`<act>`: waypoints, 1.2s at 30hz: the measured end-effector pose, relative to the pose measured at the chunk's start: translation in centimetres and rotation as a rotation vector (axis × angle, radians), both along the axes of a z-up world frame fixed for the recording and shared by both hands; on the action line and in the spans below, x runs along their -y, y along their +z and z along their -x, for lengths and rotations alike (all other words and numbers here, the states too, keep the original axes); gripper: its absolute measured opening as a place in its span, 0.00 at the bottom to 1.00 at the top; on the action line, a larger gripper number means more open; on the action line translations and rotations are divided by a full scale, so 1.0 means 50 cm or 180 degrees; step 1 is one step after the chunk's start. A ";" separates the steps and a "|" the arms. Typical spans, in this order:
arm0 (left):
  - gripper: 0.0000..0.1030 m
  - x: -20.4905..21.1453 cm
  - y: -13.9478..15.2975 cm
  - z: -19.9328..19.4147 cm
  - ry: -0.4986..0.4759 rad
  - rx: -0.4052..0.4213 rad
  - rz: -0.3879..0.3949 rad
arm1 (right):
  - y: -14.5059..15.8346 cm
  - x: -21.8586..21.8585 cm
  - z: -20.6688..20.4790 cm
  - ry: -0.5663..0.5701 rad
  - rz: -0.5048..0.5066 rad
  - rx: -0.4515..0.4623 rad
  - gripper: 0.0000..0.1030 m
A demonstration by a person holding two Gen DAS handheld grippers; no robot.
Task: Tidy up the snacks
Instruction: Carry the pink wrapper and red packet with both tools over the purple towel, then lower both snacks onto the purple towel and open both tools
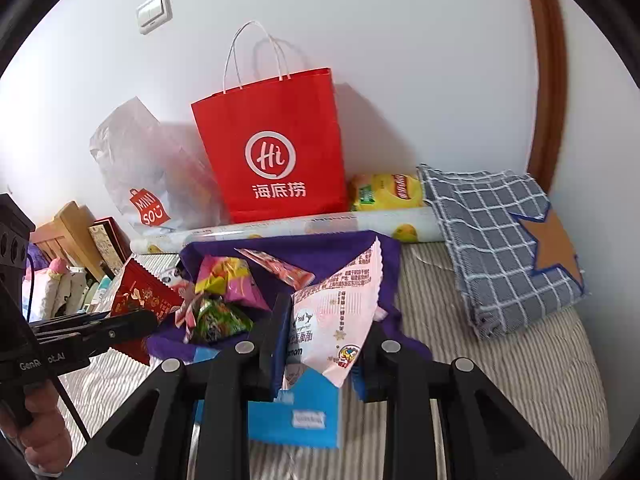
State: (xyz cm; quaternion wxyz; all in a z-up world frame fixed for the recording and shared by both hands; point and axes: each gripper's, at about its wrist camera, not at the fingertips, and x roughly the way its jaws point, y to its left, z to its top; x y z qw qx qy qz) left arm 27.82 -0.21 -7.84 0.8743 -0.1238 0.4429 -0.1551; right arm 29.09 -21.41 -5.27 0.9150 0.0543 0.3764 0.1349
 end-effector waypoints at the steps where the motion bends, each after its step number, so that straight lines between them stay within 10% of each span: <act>1: 0.24 -0.005 -0.001 -0.007 0.0016 0.0002 -0.0011 | -0.003 -0.005 -0.009 0.0009 -0.0007 -0.0003 0.24; 36: 0.24 -0.063 -0.138 -0.205 0.0166 -0.0367 0.0295 | -0.181 -0.131 -0.215 0.0356 0.0103 -0.0634 0.26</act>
